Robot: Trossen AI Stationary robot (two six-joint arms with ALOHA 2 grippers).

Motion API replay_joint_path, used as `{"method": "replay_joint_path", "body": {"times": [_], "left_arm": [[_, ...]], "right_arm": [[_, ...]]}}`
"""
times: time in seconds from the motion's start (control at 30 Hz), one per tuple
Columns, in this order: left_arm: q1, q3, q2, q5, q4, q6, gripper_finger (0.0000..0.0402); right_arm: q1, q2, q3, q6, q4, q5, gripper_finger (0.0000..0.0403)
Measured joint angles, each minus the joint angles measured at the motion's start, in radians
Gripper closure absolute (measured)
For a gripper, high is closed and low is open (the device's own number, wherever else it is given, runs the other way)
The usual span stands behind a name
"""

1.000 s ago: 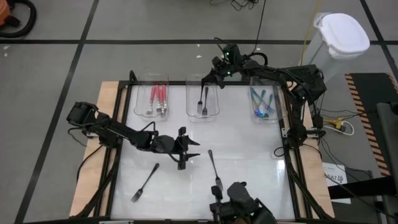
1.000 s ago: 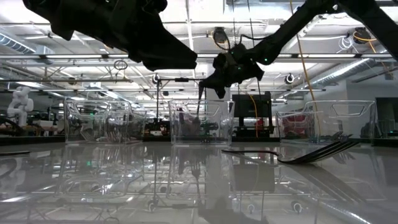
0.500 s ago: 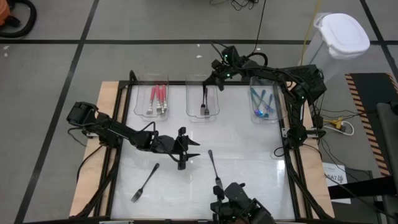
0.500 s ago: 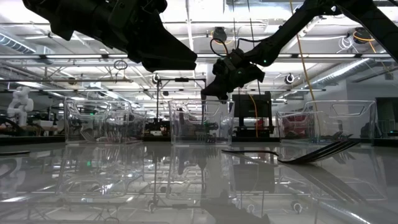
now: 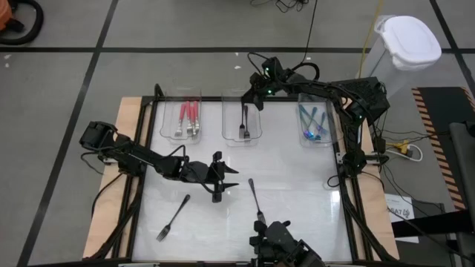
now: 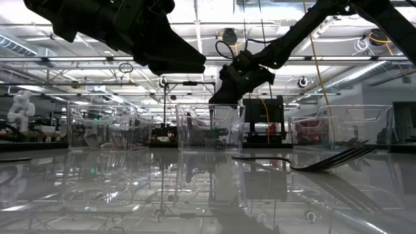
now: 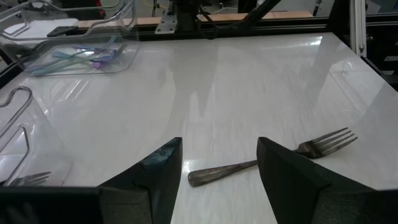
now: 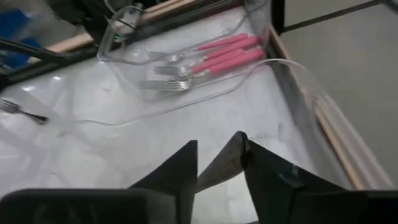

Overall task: Sort silverware by color (type)
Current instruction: Put the black fork into the middle transparent bin

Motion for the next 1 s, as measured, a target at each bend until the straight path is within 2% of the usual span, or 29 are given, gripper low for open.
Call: {"method": "replay_joint_path", "body": {"times": [0.27,0.43,0.6,0.8,0.93,1.0], "left_arm": [[0.000,0.000,0.000,0.000,-0.012,0.000,0.0195],[0.000,0.000,0.000,-0.002,-0.014,0.000,0.0195],[0.000,0.000,0.000,-0.003,-0.015,-0.001,0.0195],[0.000,0.000,0.000,-0.004,-0.037,-0.032,0.0195],[0.000,0.000,-0.003,-0.022,-0.125,-0.099,0.0194],[0.000,0.001,-0.006,-0.045,-0.165,-0.141,0.0194]], "right_arm": [[0.020,-0.030,-0.001,-0.022,0.001,0.073,0.0236],[0.037,-0.090,-0.001,-0.009,-0.004,0.155,0.0220],[0.057,-0.159,-0.001,0.012,-0.021,0.191,0.0201],[0.120,-0.285,-0.001,0.000,-0.160,0.189,0.0184],[0.207,-0.374,-0.004,-0.032,-0.323,0.188,0.0185],[0.265,-0.424,-0.036,-0.029,-0.343,0.188,0.0185]]}}
